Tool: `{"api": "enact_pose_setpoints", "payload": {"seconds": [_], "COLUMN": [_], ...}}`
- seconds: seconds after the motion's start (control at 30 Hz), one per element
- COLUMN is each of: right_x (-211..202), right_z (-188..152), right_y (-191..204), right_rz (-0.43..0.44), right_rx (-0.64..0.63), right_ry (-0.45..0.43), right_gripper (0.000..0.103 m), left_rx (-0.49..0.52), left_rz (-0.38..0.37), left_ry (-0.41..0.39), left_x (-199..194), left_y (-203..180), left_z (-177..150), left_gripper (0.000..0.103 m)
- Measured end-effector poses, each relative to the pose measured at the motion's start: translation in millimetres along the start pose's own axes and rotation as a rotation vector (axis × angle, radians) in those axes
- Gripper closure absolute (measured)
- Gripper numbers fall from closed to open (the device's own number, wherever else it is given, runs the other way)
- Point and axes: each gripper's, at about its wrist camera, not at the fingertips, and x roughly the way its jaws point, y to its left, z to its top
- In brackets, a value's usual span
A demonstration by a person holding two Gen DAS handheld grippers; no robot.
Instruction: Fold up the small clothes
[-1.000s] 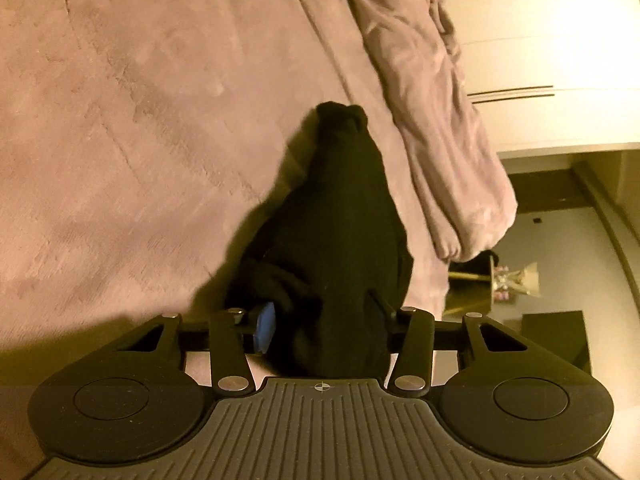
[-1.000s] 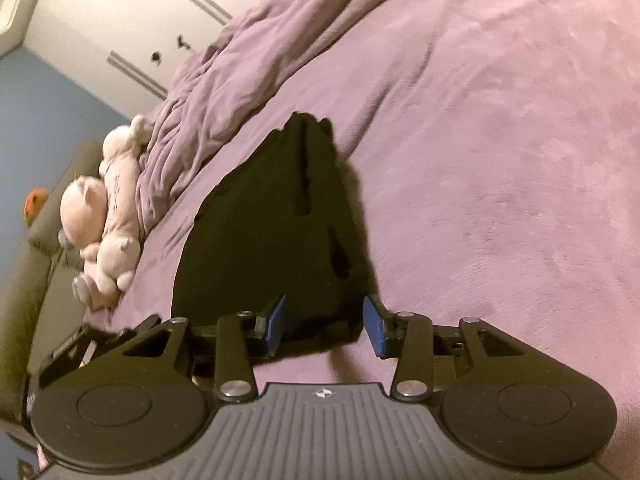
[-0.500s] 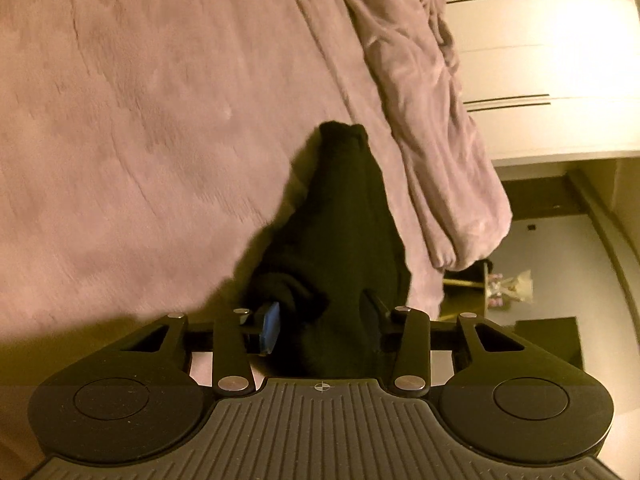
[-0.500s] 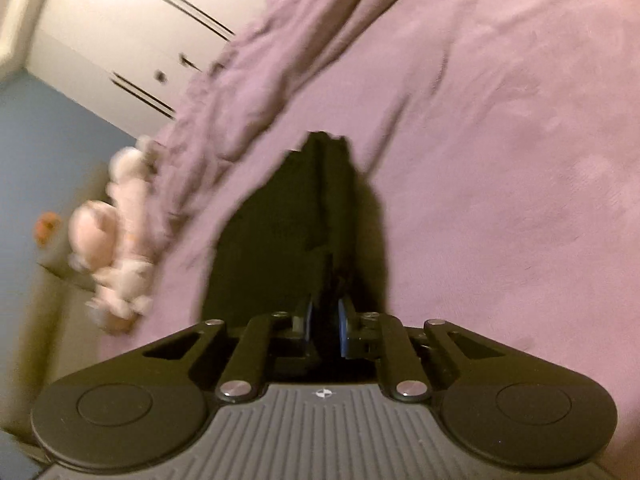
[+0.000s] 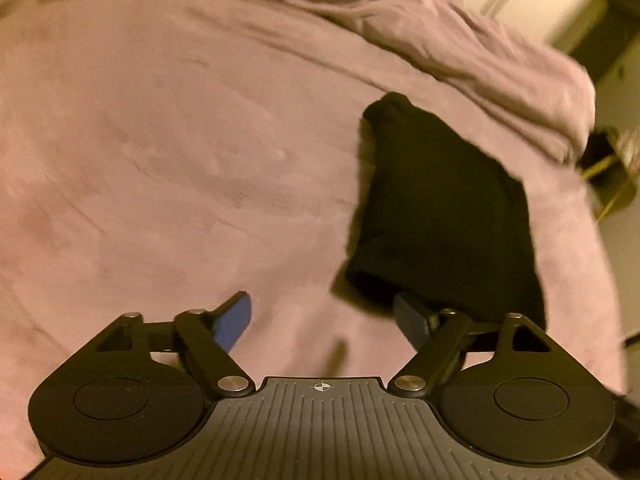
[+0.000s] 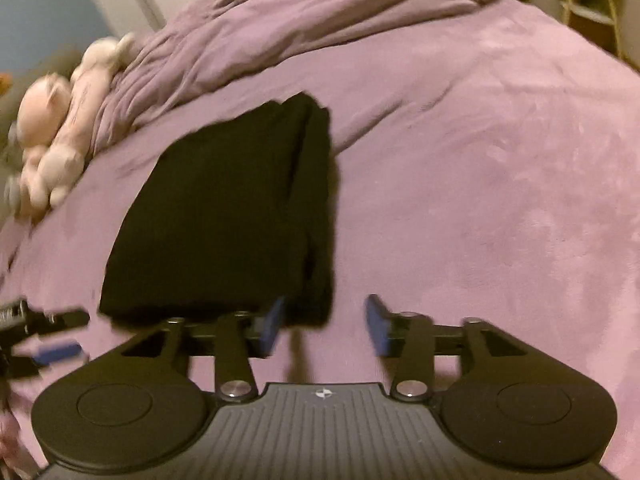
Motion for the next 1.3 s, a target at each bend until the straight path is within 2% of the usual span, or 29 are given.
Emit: {"api": "enact_pose_setpoints", "payload": {"seconds": [0.03,0.17,0.2,0.3,0.37,0.43,0.57,0.67,0.93,1.3], "right_x": [-4.5,-22.2,-26.0,-36.8,-43.0,-50.8,-67.5,-71.4,-67.6,-68.0], "right_z": [-4.5,-23.8,-26.2,-29.3,-28.7,-25.9,-19.7,-16.2,-16.7,-13.9], "right_y": [3.6,22.9,26.5,40.5,48.2,55.7,67.5,74.7,79.7,83.2], "right_rz": [0.007,-0.024,-0.034,-0.051,-0.094,-0.117,-0.102,-0.132,-0.183,-0.187], "right_rx": [-0.017,-0.094,-0.107,-0.16,-0.182,-0.19,-0.177,-0.196,-0.18,-0.182], "right_ry": [0.017,0.057,0.062,0.071,0.076,0.07,0.023,0.011,0.053,0.062], "right_gripper": [0.031,0.021,0.016,0.009,0.004,0.004,0.004,0.004,0.004,0.004], "left_rx": [0.035,0.165,0.181,0.218,0.226,0.247,0.3,0.327,0.338,0.339], "left_rz": [0.036,0.13,0.144,0.141,0.136,0.136,0.172,0.187,0.198,0.196], "left_ry": [-0.007,-0.022,-0.023,-0.016,-0.044,-0.062,-0.092,-0.088,-0.088,-0.093], "left_x": [-4.8,-18.9,-21.7,-31.8,-42.9,-50.1,-60.1,-64.5,-68.9,-70.7], "left_y": [-6.5,-33.6,-38.8,-52.5,-58.1,-64.5,-74.3,-77.9,-75.9,-75.8], "left_z": [-3.3,-14.4,-15.4,-14.9,-15.0,-14.2,-14.6,-16.3,-20.4,-20.8], "left_gripper": [0.01,0.008,0.008,0.008,0.008,0.008,0.008,0.008,0.008,0.007]}}
